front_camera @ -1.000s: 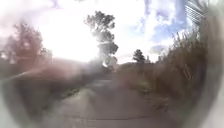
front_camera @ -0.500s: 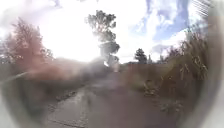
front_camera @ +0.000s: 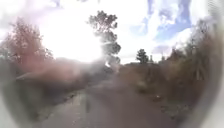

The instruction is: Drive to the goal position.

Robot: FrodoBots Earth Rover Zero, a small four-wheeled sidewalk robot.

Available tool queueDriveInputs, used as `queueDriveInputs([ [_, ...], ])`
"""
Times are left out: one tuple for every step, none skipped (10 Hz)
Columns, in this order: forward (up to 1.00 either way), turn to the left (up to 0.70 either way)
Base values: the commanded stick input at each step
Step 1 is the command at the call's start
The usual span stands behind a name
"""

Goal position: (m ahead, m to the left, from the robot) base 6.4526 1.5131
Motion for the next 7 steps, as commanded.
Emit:
queueDriveInputs([
  [0.5, 0.01],
  [0.5, 0.01],
  [0.5, 0.01],
  [0.5, 0.01],
  [0.5, 0.01],
  [0.5, 0.01],
  [0.5, 0.01],
])
